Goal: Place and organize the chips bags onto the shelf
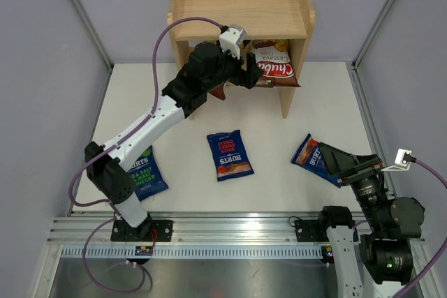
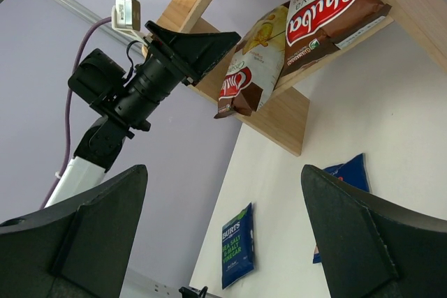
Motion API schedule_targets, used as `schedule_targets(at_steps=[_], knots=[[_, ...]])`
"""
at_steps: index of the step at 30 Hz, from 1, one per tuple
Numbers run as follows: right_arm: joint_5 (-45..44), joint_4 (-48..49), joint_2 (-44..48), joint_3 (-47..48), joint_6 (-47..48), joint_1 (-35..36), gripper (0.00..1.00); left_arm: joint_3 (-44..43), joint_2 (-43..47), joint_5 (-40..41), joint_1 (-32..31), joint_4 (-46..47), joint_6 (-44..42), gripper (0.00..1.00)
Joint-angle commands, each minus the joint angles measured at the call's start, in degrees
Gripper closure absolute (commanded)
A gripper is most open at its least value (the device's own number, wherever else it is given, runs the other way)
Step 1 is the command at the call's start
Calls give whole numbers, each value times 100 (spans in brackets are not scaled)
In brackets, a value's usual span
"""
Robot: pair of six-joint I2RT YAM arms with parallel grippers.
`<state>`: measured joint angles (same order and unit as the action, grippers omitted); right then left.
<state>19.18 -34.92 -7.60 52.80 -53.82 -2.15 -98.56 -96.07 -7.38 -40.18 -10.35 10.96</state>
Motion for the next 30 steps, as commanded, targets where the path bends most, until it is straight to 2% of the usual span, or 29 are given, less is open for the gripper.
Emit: schedule_targets(at_steps=[1, 3, 6, 8, 12, 15, 18, 24, 27, 28, 30], knots=[[147, 275, 56, -24, -41, -13, 1, 258, 342, 596, -77, 174, -104, 21], [147, 266, 65, -41, -40, -13, 1, 564, 641, 929, -95, 182, 19, 33], [139, 257, 91, -59, -40, -13, 1, 768, 975, 1361, -112, -124, 310, 39], [130, 266, 100, -76, -23, -13, 1, 1136, 1204, 1729, -235, -152, 371, 41], [165, 336, 92, -138, -75, -13, 1, 1630, 1618, 1704, -315, -221, 424, 44], [226, 424, 83, -191, -154, -13, 1, 1376, 1425, 1906, -306, -704, 354, 50], [200, 407, 109, -191, -137, -13, 1, 1191, 1179, 1740, -297, -837, 74, 56], [200, 415, 83, -173, -137, -13, 1, 462, 415, 1529, -200, -1022, -225, 60], [183, 389, 83, -147, -93, -13, 0, 295, 116, 2002, -192, -925, -305, 66], [157, 372, 91, -129, -93, -13, 1, 259, 54, 2456, -192, -855, -340, 69], [147, 363, 100, -120, -85, -13, 1, 180, -165, 2784, -192, -776, -393, 69]])
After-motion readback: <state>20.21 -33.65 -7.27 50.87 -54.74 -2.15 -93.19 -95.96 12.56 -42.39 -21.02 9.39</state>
